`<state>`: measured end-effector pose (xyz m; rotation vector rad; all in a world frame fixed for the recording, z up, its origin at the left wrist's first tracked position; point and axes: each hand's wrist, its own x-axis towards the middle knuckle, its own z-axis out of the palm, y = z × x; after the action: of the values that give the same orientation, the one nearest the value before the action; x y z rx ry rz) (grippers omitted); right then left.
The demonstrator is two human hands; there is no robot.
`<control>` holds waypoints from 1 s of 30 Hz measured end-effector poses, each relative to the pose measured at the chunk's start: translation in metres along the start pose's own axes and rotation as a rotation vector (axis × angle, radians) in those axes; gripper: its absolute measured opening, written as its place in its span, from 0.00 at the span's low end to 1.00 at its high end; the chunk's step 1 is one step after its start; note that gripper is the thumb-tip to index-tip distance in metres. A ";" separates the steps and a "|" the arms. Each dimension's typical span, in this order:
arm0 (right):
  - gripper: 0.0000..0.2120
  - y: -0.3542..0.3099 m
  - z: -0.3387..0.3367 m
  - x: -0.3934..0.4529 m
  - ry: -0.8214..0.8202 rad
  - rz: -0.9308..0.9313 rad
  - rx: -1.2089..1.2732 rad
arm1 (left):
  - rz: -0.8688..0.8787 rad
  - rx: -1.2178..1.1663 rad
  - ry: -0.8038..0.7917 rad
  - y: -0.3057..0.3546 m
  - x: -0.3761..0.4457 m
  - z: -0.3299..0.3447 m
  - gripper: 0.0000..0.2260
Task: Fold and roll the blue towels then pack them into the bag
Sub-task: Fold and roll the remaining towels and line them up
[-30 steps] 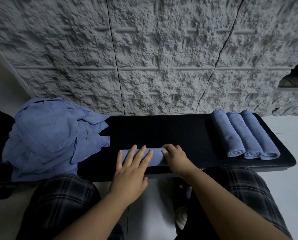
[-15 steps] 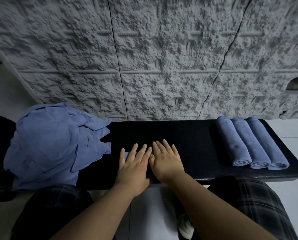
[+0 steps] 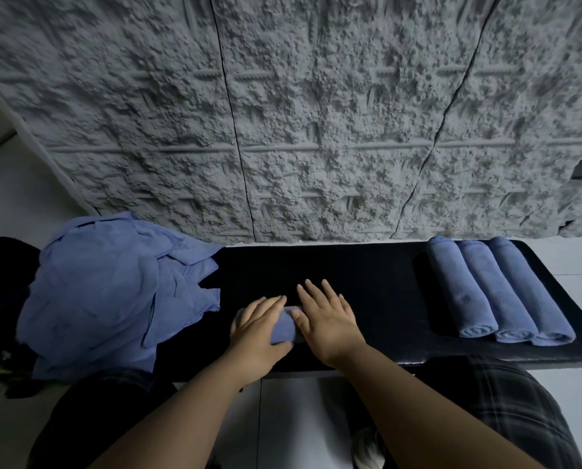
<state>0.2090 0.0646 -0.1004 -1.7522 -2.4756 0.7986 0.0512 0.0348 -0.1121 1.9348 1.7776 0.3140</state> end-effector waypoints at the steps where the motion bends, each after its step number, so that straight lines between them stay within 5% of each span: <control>1: 0.36 -0.001 0.000 -0.002 0.000 0.005 -0.011 | 0.010 -0.031 0.019 0.000 -0.002 0.000 0.34; 5: 0.26 -0.004 0.002 -0.007 0.012 0.049 -0.015 | 0.036 -0.168 0.066 0.001 -0.017 0.002 0.32; 12: 0.26 0.001 0.000 -0.010 0.113 0.152 0.012 | -0.029 -0.299 0.087 -0.001 -0.037 0.000 0.23; 18: 0.19 0.012 -0.006 -0.037 0.463 0.215 0.058 | 0.016 -0.310 0.099 0.023 -0.034 0.012 0.18; 23: 0.15 0.012 0.003 -0.061 0.333 0.175 0.397 | 0.006 -0.320 0.011 0.053 -0.026 0.027 0.25; 30: 0.23 0.005 0.008 -0.061 0.275 0.279 0.372 | 0.117 -0.386 -0.070 0.066 -0.027 0.040 0.24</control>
<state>0.2342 0.0085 -0.0922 -1.9278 -1.8022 0.8911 0.1248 -0.0018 -0.1090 1.7490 1.4373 0.5769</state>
